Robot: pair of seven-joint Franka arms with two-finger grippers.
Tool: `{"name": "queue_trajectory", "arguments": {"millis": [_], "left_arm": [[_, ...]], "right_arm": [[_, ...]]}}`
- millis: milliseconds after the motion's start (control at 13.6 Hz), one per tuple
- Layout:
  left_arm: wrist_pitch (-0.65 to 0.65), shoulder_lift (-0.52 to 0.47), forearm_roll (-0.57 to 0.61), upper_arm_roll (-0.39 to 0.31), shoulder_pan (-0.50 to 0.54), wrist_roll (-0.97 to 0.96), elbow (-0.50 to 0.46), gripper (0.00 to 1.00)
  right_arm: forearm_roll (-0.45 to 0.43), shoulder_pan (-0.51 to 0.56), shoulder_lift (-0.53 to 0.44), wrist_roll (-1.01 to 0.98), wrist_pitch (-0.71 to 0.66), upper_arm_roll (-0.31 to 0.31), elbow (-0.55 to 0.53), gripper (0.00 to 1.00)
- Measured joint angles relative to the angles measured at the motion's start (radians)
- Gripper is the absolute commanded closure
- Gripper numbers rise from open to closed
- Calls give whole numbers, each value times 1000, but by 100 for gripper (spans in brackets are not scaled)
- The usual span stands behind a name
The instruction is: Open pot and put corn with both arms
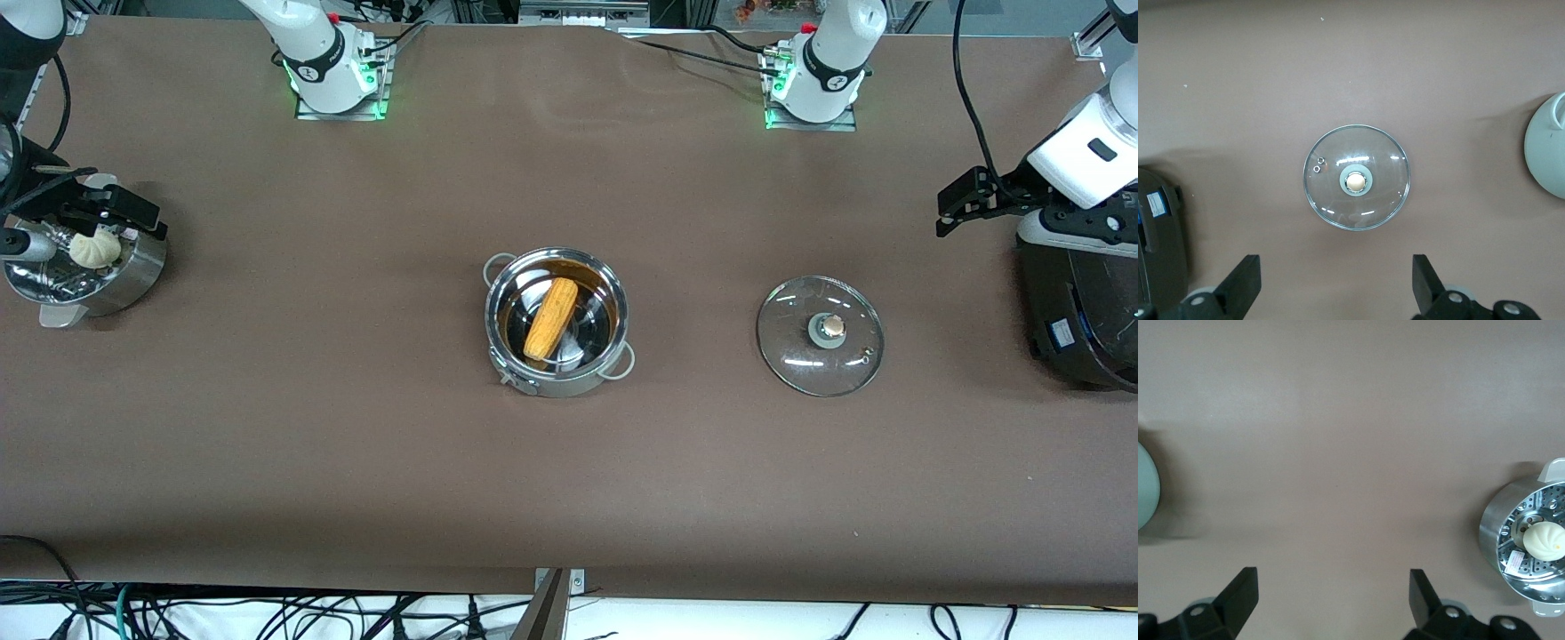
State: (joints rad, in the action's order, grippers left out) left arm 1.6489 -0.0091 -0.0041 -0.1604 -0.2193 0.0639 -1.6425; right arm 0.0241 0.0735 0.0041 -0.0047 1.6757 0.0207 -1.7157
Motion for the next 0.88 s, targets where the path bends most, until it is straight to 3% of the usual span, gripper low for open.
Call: {"name": "queue_trajectory", "arguments": {"millis": [883], "left_arm": [[-13,0,0,3,-3,-38,0,0]], "right_arm": [[-45,-8,37,-1,-40,14,60,0]]}}
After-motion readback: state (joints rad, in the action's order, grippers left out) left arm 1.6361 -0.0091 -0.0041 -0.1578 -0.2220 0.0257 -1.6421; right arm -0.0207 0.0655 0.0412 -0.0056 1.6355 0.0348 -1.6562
